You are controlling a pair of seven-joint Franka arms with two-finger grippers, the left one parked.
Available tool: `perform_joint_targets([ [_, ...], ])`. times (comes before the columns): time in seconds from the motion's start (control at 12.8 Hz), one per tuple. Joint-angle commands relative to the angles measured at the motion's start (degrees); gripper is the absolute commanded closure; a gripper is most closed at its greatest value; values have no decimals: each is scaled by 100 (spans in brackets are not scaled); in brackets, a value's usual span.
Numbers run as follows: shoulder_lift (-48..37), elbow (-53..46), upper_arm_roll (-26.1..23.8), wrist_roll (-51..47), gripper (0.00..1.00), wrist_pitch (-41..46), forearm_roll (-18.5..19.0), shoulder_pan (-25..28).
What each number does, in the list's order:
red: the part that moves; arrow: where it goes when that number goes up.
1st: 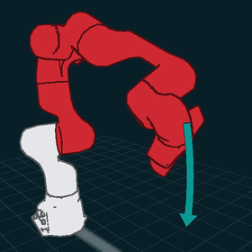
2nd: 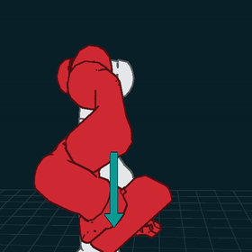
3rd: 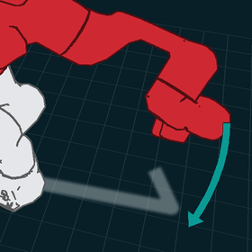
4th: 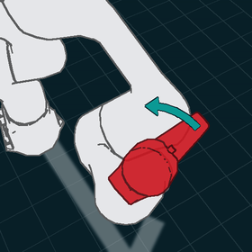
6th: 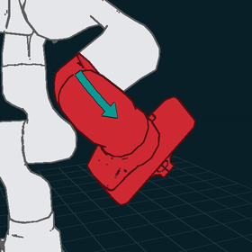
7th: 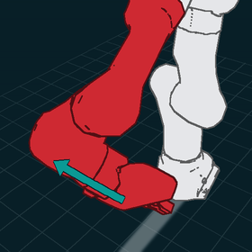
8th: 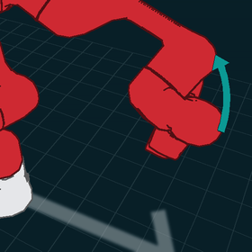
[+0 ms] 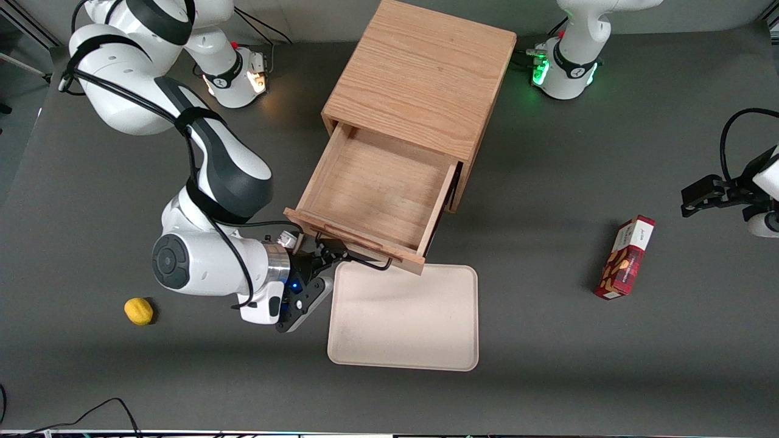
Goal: Open upper drawer
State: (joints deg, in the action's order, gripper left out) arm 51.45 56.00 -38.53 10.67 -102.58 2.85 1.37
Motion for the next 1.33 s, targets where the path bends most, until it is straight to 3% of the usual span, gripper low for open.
perform_joint_targets([
  [0.0, -3, -194, -6, 320, 0, 746, -48, -22],
  [0.31, -73, -379, -110, 278, 0, 607, -65, 31],
  [0.55, -1264, -353, 2, 269, 0, 756, 5, -92],
  [0.7, -2292, -344, 466, 207, 0, 1735, 5, -224],
  [1.01, -3954, -257, 2055, 217, 0, 3198, -47, -347],
  [1.25, -4546, 68, 3137, 199, 0, 4568, -180, -348],
])
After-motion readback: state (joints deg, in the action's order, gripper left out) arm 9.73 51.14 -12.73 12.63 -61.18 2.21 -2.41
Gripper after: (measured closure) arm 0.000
